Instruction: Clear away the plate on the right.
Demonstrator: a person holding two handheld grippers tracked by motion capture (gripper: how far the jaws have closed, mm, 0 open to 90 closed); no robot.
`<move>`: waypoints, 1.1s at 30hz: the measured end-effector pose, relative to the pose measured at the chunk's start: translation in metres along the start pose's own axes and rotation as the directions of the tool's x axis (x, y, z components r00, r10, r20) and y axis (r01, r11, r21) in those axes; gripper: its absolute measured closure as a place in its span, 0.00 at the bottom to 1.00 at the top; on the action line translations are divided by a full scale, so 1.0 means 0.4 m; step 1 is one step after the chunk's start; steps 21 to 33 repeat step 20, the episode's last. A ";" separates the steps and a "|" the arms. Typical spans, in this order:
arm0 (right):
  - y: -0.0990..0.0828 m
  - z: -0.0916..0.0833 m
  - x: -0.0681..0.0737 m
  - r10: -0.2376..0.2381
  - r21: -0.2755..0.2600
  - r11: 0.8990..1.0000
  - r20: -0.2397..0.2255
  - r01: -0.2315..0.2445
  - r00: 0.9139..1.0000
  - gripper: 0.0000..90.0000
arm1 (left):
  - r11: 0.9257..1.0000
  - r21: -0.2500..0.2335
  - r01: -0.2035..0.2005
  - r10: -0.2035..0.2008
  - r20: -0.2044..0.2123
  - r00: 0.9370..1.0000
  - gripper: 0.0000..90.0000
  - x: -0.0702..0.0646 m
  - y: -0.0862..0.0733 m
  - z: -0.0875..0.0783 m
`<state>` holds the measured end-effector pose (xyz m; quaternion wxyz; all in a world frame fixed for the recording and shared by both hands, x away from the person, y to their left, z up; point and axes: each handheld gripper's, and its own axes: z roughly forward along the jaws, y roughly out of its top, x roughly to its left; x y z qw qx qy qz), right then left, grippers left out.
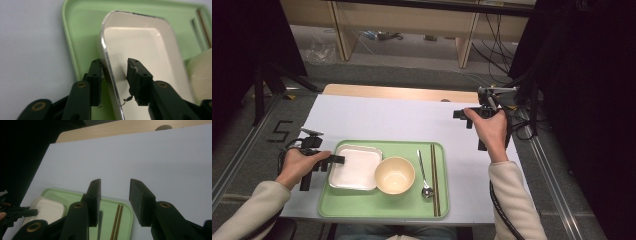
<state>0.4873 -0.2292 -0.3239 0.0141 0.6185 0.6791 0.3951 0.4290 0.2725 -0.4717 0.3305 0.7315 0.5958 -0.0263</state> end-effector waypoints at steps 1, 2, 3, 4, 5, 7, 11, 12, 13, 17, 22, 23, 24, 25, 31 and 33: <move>0.000 0.001 -0.001 -0.007 -0.001 1.000 0.003 0.008 1.000 0.69 | 0.999 0.005 -0.052 0.052 -0.032 0.998 0.67 -0.006 -0.002 0.002; 0.000 0.002 -0.003 -0.021 0.000 1.000 0.011 0.021 1.000 0.69 | 0.997 0.004 -0.072 0.072 -0.042 0.997 0.64 -0.013 -0.004 0.000; -0.001 0.004 0.000 -0.006 0.004 1.000 0.003 0.006 1.000 0.69 | 0.997 -0.013 -0.077 0.076 -0.052 0.996 0.60 -0.023 -0.005 0.001; -0.002 0.005 0.002 0.000 0.006 1.000 0.006 0.000 1.000 0.69 | 0.993 -0.022 -0.118 0.116 -0.071 0.991 0.55 -0.030 -0.005 -0.002; -0.003 0.007 -0.001 -0.022 0.003 1.000 0.007 0.022 1.000 0.69 | 0.988 -0.026 -0.151 0.148 -0.087 0.985 0.50 -0.037 -0.003 -0.006; -0.003 0.009 0.002 -0.011 0.010 1.000 0.009 0.011 1.000 0.69 | 0.984 -0.062 -0.165 0.159 -0.094 0.983 0.49 -0.046 -0.001 -0.015; -0.005 0.014 0.000 -0.039 0.012 0.999 0.017 0.039 0.999 0.68 | 0.963 -0.171 -0.207 0.190 -0.110 0.976 0.47 -0.052 0.003 -0.046; -0.005 0.015 0.003 -0.021 0.020 1.000 0.021 0.020 1.000 0.68 | 0.956 -0.192 -0.220 0.203 -0.105 0.973 0.45 -0.051 0.000 -0.055; -0.005 0.015 0.000 -0.032 0.020 0.999 0.025 0.031 0.999 0.67 | 0.945 -0.237 -0.223 0.206 -0.096 0.974 0.43 -0.052 -0.006 -0.061; -0.009 0.023 -0.011 -0.058 0.026 0.998 0.053 0.057 0.997 0.64 | 0.889 -0.373 -0.266 0.236 -0.125 0.964 0.30 -0.058 -0.040 -0.084; -0.017 0.040 -0.024 -0.148 0.023 0.989 0.066 0.147 0.987 0.61 | 0.864 -0.417 -0.283 0.237 -0.160 0.958 0.24 -0.057 -0.064 -0.100; -0.017 0.040 -0.024 -0.148 0.023 0.989 0.066 0.147 0.987 0.61 | 0.864 -0.417 -0.283 0.237 -0.160 0.958 0.24 -0.057 -0.064 -0.100; -0.017 0.040 -0.024 -0.148 0.023 0.989 0.066 0.147 0.987 0.61 | 0.864 -0.417 -0.283 0.237 -0.160 0.958 0.24 -0.057 -0.064 -0.100; -0.017 0.040 -0.024 -0.148 0.023 0.989 0.066 0.147 0.987 0.61 | 0.864 -0.417 -0.283 0.237 -0.160 0.958 0.24 -0.057 -0.064 -0.100; -0.017 0.040 -0.024 -0.148 0.023 0.989 0.066 0.147 0.987 0.61 | 0.864 -0.417 -0.283 0.237 -0.160 0.958 0.24 -0.057 -0.064 -0.100; -0.017 0.040 -0.024 -0.148 0.023 0.989 0.066 0.147 0.987 0.61 | 0.864 -0.417 -0.283 0.237 -0.160 0.958 0.24 -0.057 -0.064 -0.100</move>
